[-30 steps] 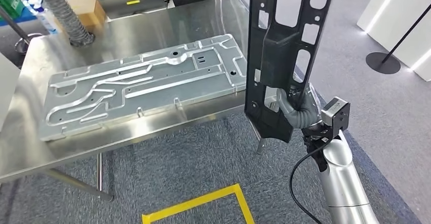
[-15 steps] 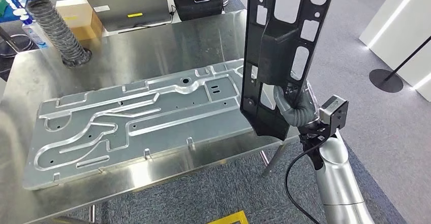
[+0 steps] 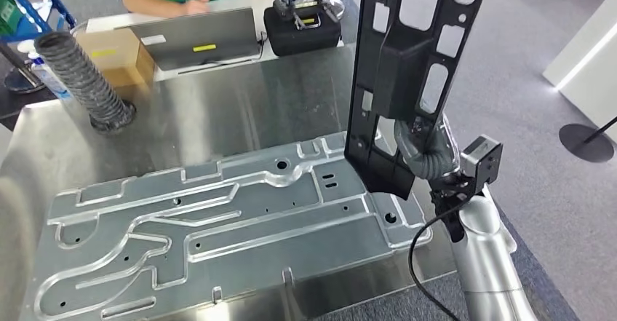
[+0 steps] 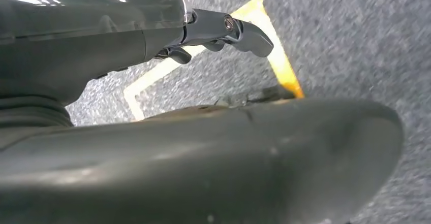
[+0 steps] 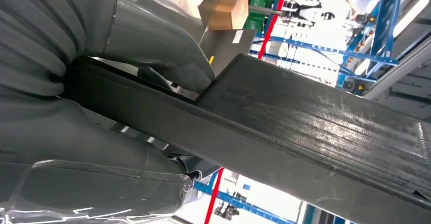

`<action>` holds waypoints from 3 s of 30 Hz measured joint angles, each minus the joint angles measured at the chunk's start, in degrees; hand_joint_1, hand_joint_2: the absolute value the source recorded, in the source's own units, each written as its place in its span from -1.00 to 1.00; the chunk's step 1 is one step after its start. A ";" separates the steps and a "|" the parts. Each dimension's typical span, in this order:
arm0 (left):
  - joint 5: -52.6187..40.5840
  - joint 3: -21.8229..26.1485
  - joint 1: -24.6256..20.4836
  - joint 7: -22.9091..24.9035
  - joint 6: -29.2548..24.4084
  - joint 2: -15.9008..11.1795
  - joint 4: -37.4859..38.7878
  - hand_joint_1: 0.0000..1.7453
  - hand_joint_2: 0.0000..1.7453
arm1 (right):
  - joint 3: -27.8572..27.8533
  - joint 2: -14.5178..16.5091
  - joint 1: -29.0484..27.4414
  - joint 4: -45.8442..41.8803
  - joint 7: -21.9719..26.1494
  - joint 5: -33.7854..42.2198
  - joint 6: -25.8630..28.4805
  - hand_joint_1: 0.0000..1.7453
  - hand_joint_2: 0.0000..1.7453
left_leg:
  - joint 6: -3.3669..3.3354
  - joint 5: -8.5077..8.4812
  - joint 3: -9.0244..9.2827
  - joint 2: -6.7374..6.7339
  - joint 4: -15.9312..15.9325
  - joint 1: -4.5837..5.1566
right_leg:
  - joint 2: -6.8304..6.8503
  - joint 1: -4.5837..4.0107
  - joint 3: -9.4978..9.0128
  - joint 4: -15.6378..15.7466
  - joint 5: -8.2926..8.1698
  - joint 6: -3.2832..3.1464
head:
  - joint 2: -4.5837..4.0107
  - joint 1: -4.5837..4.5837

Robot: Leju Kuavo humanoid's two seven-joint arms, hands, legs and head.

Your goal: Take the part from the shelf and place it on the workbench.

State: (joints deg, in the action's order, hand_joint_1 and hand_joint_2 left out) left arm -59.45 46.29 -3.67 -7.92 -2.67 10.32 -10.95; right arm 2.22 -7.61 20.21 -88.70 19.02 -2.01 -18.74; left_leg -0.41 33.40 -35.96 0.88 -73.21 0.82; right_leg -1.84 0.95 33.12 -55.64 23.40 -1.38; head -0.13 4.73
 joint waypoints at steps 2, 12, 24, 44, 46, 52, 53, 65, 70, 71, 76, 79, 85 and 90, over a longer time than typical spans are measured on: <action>0.01 0.01 0.04 0.01 0.01 -0.01 0.00 -1.00 -1.00 | 0.01 0.00 -0.02 0.00 0.00 0.00 -0.01 1.00 1.00 | 1.57 3.45 -2.19 -0.31 1.06 -1.46 | -0.02 0.82 -2.20 -0.03 1.91 0.77 | 0.00 0.01; -0.03 0.01 2.38 -0.28 -0.14 0.15 0.28 -1.00 -1.00 | -0.03 0.47 0.04 -0.01 -0.03 -0.02 0.03 1.00 1.00 | 0.30 -13.92 -2.55 -1.57 16.37 -2.74 | 1.20 2.51 -5.81 -5.14 7.95 5.22 | 0.00 -0.04; 0.04 0.05 2.23 -0.31 -0.07 0.08 0.26 -1.00 -1.00 | -1.40 7.05 0.44 0.00 -0.02 0.00 0.05 1.00 1.00 | 1.16 -12.02 -2.30 0.12 13.30 -1.27 | 1.85 0.35 1.04 -5.35 7.46 1.40 | -0.01 -0.08; -0.05 0.05 2.23 -0.24 -0.02 -0.03 0.28 -1.00 -1.00 | -1.39 5.68 0.69 0.01 -0.05 -0.67 0.20 1.00 1.00 | -1.59 -10.13 0.97 -0.82 16.08 -1.04 | 1.76 0.18 3.93 -11.05 7.54 2.98 | 0.00 -0.07; -0.05 0.05 2.05 -0.20 0.04 -0.04 0.28 -1.00 -1.00 | -1.39 5.91 0.65 0.08 -0.09 -0.96 0.32 1.00 1.00 | -1.59 -10.32 0.68 -0.89 16.06 -0.96 | 1.69 0.30 7.31 -17.21 10.65 3.28 | 0.00 -0.08; -0.04 0.06 1.34 -0.17 0.07 -0.15 0.26 -1.00 -1.00 | -1.38 5.93 0.64 0.17 -0.14 -1.09 0.39 1.00 1.00 | 0.35 -10.55 -0.37 -1.20 14.65 -1.37 | 2.10 1.20 1.79 -5.59 5.31 3.89 | 0.00 -0.07; -0.04 0.07 1.31 -0.17 0.07 -0.19 0.25 -1.00 -1.00 | -1.38 5.94 0.62 0.16 -0.14 -1.12 0.39 1.00 1.00 | 0.85 -10.49 -0.43 -1.25 14.33 -1.34 | 2.12 1.08 1.71 -4.92 4.90 3.14 | 0.00 -0.06; -0.04 0.07 2.40 -0.18 0.06 -0.23 0.26 -1.00 -1.00 | -1.39 4.35 0.74 0.09 -0.10 -1.16 0.38 1.00 1.00 | 0.86 -8.63 -6.14 -1.31 5.29 -1.01 | 1.62 0.30 0.86 -4.13 3.81 0.38 | 0.00 -0.03; 1.34 0.38 2.45 -1.53 -2.17 -0.67 0.25 -1.00 -1.00 | -2.10 4.40 -0.70 0.01 1.44 7.72 -1.43 1.00 1.00 | -0.70 -11.42 -1.51 -1.04 15.62 0.35 | 2.61 0.26 0.92 -2.80 3.74 1.52 | 0.00 -0.03; 1.99 0.73 2.42 -1.52 -2.88 -0.87 0.25 -1.00 -1.00 | -2.68 4.60 -1.21 -0.06 2.17 11.57 -2.21 1.00 1.00 | -0.81 -11.85 -1.16 -1.11 16.45 0.15 | 2.85 0.13 0.76 -2.72 3.77 1.69 | 0.00 -0.04; 3.14 2.72 2.44 2.55 -5.20 -1.72 0.24 -1.00 -1.00 | -4.83 5.57 -2.54 0.26 3.91 18.44 -2.73 1.00 1.00 | -1.36 -12.98 0.23 -1.65 18.70 -0.29 | 1.75 -0.12 6.83 -14.66 9.71 2.38 | 0.00 -0.05; 2.53 3.11 2.01 5.65 -5.25 -1.95 0.24 -1.00 -1.00 | -5.55 5.61 -4.30 0.84 4.15 19.81 -1.97 1.00 1.00 | -0.97 -12.93 -0.40 -1.72 17.80 -0.63 | 1.77 0.35 7.49 -15.88 9.11 3.45 | 0.00 -0.05; 1.97 3.41 1.57 8.87 -4.27 -2.69 0.20 -1.00 -1.00 | -6.55 5.69 -6.26 1.81 5.50 21.56 -1.91 1.00 1.00 | 1.50 -11.69 -1.77 -2.06 14.57 -1.24 | 2.02 0.60 1.70 -4.92 4.00 1.83 | 0.00 0.11; 2.78 4.23 1.55 8.61 -4.15 -2.57 0.20 -1.00 -1.00 | -6.55 5.61 -5.45 3.05 5.64 21.62 -2.25 1.00 1.00 | 2.39 -6.19 -5.20 -1.93 5.79 -1.60 | 1.46 0.60 1.56 -4.94 3.67 0.36 | 0.00 0.12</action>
State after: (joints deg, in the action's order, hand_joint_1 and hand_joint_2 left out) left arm -56.67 50.52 -2.12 0.69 -6.82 7.75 -10.75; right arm -4.33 -1.99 14.77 -85.64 24.65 19.61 -20.99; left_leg 1.98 27.21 -41.17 -1.05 -67.41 -0.78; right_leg -0.37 1.55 34.68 -60.58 27.07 -1.03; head -0.13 4.85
